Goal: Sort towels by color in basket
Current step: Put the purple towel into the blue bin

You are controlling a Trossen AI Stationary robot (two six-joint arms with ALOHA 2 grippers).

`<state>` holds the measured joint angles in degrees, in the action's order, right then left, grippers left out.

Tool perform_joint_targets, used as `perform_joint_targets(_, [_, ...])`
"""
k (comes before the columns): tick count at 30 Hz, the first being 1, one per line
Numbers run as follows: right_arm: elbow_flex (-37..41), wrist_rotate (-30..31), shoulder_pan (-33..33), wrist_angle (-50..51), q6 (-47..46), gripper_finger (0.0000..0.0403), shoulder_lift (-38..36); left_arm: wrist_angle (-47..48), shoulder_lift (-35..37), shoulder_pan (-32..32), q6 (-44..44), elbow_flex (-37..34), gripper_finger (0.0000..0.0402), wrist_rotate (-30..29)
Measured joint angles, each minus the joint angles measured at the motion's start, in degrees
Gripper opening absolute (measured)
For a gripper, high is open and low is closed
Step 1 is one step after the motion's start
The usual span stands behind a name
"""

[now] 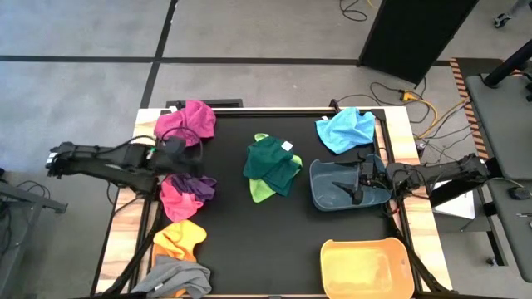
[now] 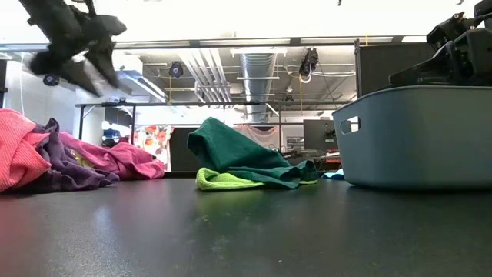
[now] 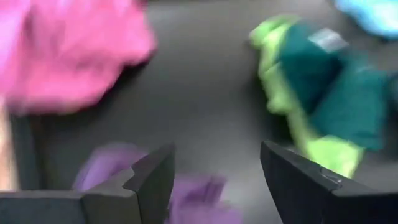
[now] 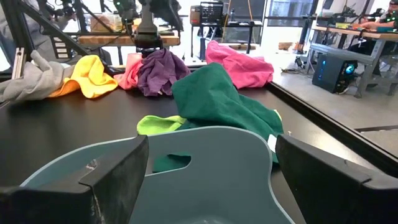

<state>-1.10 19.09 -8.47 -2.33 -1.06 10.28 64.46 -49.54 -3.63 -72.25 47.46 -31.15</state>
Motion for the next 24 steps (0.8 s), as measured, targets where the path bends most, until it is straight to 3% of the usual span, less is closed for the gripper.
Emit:
perform_joint_targets(4, [0.0,0.0,0.0,0.0,0.0,0.0343,0.0,10.6,-8.4,3.3,-10.6,3.6,0.0219,10.7])
perform_joint_targets(10, [0.0,0.0,0.0,0.0,0.0,0.0343,0.0,11.9,-15.8,12.7,-12.3,3.1,0.0219,22.2])
perform_joint_targets(14, [0.0,0.0,0.0,0.0,0.0,0.0343,0.0,12.0,-18.8,21.1,-7.4,2.2,0.0219,27.5])
perform_joint_targets(18, [0.0,0.0,0.0,0.0,0.0,0.0343,0.0,12.1,-22.0,27.8,-2.3,2.8,0.0219,29.2])
perform_joint_targets(24, [0.0,0.0,0.0,0.0,0.0,0.0343,0.0,18.2,-28.5,35.2,8.6,9.0,0.0219,32.6])
